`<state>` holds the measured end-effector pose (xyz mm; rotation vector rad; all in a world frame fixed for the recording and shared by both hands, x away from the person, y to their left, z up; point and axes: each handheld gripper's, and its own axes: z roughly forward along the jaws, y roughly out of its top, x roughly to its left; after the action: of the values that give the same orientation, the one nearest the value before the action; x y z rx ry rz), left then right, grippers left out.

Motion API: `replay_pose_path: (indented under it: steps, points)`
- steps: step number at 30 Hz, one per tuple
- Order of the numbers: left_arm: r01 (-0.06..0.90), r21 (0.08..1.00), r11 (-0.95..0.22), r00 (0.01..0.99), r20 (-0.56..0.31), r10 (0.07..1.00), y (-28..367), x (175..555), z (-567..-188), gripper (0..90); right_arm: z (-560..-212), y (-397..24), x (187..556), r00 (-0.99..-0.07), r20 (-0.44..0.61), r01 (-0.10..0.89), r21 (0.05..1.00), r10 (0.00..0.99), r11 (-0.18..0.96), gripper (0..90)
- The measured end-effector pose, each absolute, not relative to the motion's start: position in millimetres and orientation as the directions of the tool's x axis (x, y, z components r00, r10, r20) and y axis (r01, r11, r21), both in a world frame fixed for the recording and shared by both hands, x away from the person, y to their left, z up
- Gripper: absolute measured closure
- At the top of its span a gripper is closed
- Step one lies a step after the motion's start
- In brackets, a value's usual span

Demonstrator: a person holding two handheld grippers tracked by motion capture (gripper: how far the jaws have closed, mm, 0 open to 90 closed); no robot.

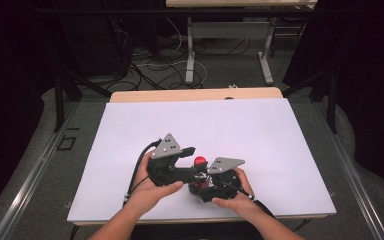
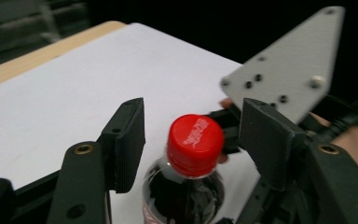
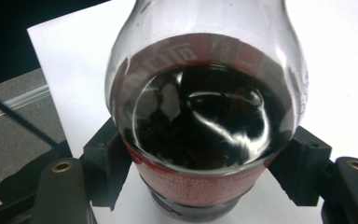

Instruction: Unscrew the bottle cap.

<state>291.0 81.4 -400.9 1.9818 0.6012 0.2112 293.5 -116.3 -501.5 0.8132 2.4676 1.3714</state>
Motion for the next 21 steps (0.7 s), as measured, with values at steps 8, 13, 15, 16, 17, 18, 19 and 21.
replay_pose_path:
  steps: [8, 13, 15, 16, 17, 18, 19, 21]
  points:
    - [0.167, 0.859, -0.485, 0.981, -0.094, 0.171, 95, 318, -407, 46.9, -499, -113, 288, -0.865, 0.072, 0.321, 0.839, 0.496, 0.439, 28.9]
    - [0.142, 0.881, -0.452, 0.988, -0.100, 0.114, 100, 322, -415, 60.3, -499, -111, 288, -0.875, 0.070, 0.309, 0.842, 0.479, 0.442, 28.9]
    - [0.137, 0.886, -0.443, 0.988, -0.087, 0.130, 100, 319, -418, 60.7, -499, -111, 287, -0.874, 0.067, 0.312, 0.836, 0.481, 0.451, 28.9]
    - [0.147, 0.887, -0.438, 0.985, -0.092, 0.145, 100, 318, -418, 60.8, -500, -111, 287, -0.872, 0.063, 0.311, 0.837, 0.486, 0.449, 28.9]
    - [0.149, 0.886, -0.439, 0.983, -0.086, 0.160, 99, 317, -419, 60.8, -501, -110, 288, -0.869, 0.067, 0.315, 0.838, 0.490, 0.445, 28.9]
    - [0.161, 0.886, -0.435, 0.979, -0.088, 0.184, 99, 315, -420, 61.0, -501, -110, 288, -0.863, 0.066, 0.323, 0.834, 0.501, 0.446, 28.9]
    - [0.170, 0.885, -0.433, 0.974, -0.084, 0.211, 98, 314, -420, 61.0, -501, -110, 289, -0.858, 0.068, 0.329, 0.834, 0.509, 0.443, 28.9]
    - [0.193, 0.886, -0.422, 0.957, -0.075, 0.279, 94, 308, -420, 61.1, -501, -111, 288, -0.846, 0.076, 0.349, 0.827, 0.527, 0.441, 28.9]
